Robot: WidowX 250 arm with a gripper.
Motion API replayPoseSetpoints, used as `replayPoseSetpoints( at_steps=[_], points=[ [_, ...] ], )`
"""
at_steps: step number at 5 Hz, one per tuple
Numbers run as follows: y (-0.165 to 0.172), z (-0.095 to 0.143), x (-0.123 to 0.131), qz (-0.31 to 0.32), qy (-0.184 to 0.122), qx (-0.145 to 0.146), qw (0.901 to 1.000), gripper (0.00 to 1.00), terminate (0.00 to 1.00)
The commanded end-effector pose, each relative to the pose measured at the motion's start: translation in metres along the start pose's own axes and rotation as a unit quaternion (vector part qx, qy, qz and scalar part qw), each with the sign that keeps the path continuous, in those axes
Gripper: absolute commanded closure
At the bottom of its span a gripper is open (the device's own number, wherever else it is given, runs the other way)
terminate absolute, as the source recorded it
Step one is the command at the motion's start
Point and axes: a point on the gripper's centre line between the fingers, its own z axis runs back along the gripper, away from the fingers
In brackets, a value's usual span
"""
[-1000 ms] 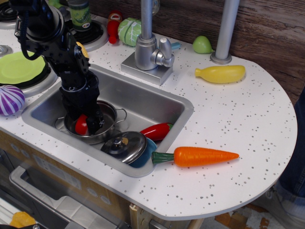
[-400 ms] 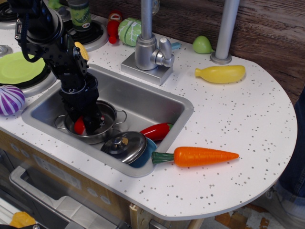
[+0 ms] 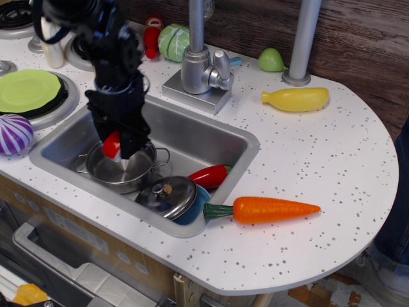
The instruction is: Take sushi out of pan
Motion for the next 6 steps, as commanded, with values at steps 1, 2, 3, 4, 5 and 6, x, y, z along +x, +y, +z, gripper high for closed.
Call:
replayPoseSetpoints(
  at_steps=[1,2,3,4,5,6],
  points=[
    [0.001,0.041,-0.026,0.044,-0.008,0.018,0.9988,1.0,0.0],
    [-0.002,0.035,-0.051,0.064,-0.014,0.019,0.9976,1.0,0.0],
    [-0.004,0.018,-0.064,0.067,-0.026,0.005,0.9974,1.0,0.0],
    [-0.003,0.007,-0.069,0.063,-0.035,0.002,0.9974,1.0,0.0],
    [-0.004,0.002,-0.07,0.049,-0.053,0.003,0.9974,0.0,0.0],
    [-0.004,0.002,-0.07,0.049,-0.053,0.003,0.9974,0.0,0.0]
  ],
)
